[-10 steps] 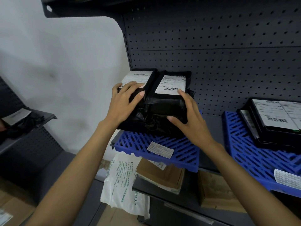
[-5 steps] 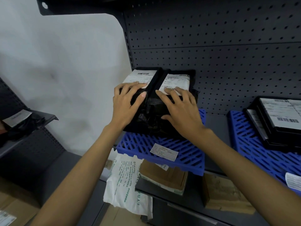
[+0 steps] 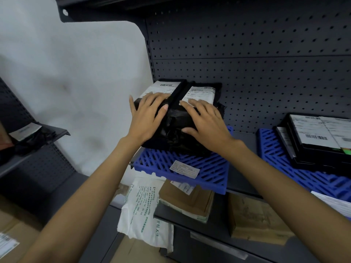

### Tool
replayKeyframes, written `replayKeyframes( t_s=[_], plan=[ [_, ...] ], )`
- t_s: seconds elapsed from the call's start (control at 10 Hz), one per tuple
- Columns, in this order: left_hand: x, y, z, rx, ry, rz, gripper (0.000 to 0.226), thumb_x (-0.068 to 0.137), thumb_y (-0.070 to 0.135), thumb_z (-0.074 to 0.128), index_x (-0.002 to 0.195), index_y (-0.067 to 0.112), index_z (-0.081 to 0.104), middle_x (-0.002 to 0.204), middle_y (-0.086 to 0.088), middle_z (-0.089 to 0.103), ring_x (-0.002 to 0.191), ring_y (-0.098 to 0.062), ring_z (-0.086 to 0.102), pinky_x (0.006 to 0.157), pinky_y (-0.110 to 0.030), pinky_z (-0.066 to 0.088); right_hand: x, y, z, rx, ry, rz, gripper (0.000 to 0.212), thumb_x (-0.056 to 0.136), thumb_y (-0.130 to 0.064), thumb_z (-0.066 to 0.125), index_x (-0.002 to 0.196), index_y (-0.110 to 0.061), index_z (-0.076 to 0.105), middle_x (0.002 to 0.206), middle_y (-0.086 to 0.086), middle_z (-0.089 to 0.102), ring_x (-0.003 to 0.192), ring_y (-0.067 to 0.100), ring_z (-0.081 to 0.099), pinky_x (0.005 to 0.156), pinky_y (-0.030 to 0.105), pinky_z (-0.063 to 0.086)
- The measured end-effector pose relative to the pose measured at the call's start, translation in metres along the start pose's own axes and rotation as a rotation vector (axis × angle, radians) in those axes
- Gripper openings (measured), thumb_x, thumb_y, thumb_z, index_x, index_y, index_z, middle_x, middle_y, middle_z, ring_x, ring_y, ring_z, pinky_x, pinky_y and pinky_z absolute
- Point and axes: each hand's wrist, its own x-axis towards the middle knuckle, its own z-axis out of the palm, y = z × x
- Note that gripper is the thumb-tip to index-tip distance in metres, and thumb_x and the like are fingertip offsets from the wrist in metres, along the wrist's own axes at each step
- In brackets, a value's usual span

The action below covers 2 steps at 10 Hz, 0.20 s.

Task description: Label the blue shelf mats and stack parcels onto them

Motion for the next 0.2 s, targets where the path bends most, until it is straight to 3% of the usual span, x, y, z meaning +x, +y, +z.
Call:
replayKeyframes(
  t_s=[0.1, 0.2],
  plan=[
    [-0.012, 0.027, -0.014, -0.055, 0.035, 0.156, 0.037, 0.104, 0.03, 0.041, 0.14, 0.023, 0.049, 0.137, 0.004, 0.055, 0.132, -0.019, 0.045, 0.114, -0.045, 0.029, -0.024, 0.005, -0.025, 0.098, 0.055, 0.018, 0.065, 0.097, -0.046, 0.049, 0.153, -0.022, 0.025, 0.154, -0.001, 0.033, 0.142, 0.02, 0.027, 0.113, 0.041, 0.031],
    [-0.025, 0.063, -0.023, -0.069, 0.054, 0.162, 0.038, 0.104, 0.03, 0.044, 0.14, 0.022, 0.05, 0.136, 0.001, 0.055, 0.127, -0.019, 0.049, 0.105, -0.036, 0.04, -0.054, 0.016, -0.05, 0.086, 0.082, 0.023, 0.055, 0.099, -0.043, 0.048, 0.149, -0.024, 0.035, 0.15, -0.003, 0.039, 0.138, 0.02, 0.032, 0.106, 0.042, 0.039]
  ],
)
